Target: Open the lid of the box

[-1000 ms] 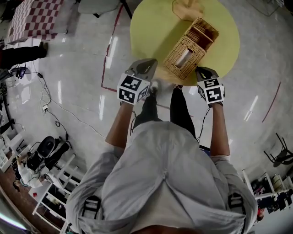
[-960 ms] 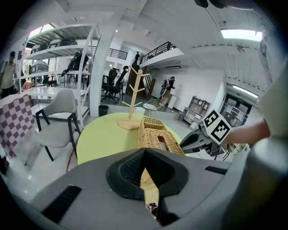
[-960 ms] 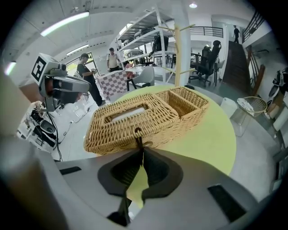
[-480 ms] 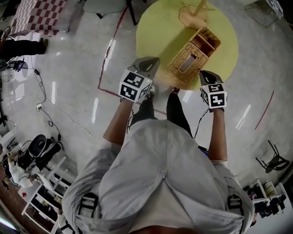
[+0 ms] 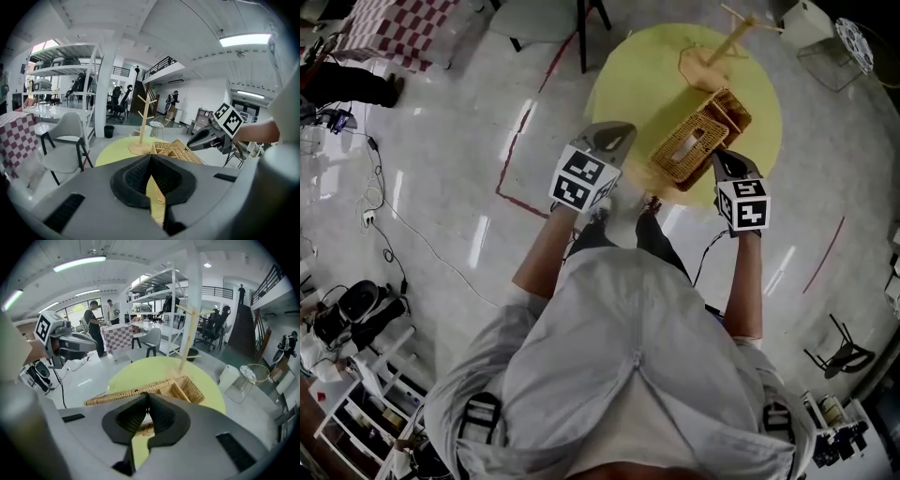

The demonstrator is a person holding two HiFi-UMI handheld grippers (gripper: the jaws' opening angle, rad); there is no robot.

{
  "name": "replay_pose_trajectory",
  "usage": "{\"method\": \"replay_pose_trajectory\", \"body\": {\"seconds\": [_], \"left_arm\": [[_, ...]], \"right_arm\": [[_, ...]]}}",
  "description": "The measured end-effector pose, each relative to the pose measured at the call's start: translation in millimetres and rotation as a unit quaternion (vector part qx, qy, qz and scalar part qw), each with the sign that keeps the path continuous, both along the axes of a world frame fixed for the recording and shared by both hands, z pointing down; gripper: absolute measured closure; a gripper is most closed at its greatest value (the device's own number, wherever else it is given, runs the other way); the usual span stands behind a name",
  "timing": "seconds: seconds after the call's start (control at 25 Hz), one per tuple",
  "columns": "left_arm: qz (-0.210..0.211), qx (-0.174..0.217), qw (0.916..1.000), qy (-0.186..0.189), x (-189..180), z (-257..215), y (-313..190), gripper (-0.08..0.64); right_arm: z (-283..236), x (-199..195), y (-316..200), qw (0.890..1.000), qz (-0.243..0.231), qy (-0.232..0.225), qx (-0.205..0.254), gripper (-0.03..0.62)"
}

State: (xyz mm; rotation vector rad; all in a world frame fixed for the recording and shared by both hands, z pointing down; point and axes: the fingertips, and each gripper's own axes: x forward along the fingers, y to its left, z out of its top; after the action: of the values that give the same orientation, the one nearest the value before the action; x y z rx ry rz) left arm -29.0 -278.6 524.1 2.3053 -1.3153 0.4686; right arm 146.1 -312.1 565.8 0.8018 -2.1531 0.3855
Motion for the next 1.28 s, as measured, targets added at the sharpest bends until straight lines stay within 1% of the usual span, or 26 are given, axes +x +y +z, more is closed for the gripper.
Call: {"method": "replay_pose_trajectory", "body": {"seconds": [0.28,0.44,0.6,0.76,0.84,0.92,1.04,1.16,1.28], "left_arm": [[-0.036,0.011,0.9993,-0.002,-23.4,-10.5,-6.3,0.531],[-0.069,0.012,0.9975,-0.006,-34.6,-12.7,-5.1,0.531],[-0.102,0.008,0.9947,-0.010,-57.2,-12.0,3.4,0.531],[-0.142,-0.009,0.9897,-0.013,-80.5,-5.5,15.3,0.531],[-0.156,-0.017,0.9876,-0.013,-87.7,-2.8,14.0,0.531],[-0.162,-0.022,0.9865,-0.013,-90.5,1.2,12.6,0.531],[-0.172,-0.025,0.9847,-0.015,-99.5,9.2,23.4,0.531],[-0.184,-0.036,0.9821,-0.017,-104.4,16.7,32.6,0.531],[-0.187,-0.046,0.9811,-0.020,-103.6,22.5,38.9,0.531]], "right_arm": [[-25.8,-48.1,-24.8,0.998,-0.055,-0.015,0.033,0.552],[-26.9,-71.3,-37.9,0.995,-0.086,-0.023,0.036,0.552],[-22.3,-104.6,-47.3,0.993,-0.111,-0.025,0.037,0.552],[-7.3,-138.3,-53.3,0.989,-0.142,-0.022,0.025,0.552],[2.1,-147.5,-61.6,0.989,-0.149,-0.015,0.015,0.551],[11.8,-150.0,-67.7,0.989,-0.149,-0.006,0.006,0.551],[24.0,-159.4,-64.2,0.989,-0.151,-0.002,-0.001,0.551],[37.9,-168.2,-61.0,0.986,-0.166,0.004,-0.013,0.545],[55.4,-172.2,-58.8,0.983,-0.180,0.016,-0.027,0.537]]}}
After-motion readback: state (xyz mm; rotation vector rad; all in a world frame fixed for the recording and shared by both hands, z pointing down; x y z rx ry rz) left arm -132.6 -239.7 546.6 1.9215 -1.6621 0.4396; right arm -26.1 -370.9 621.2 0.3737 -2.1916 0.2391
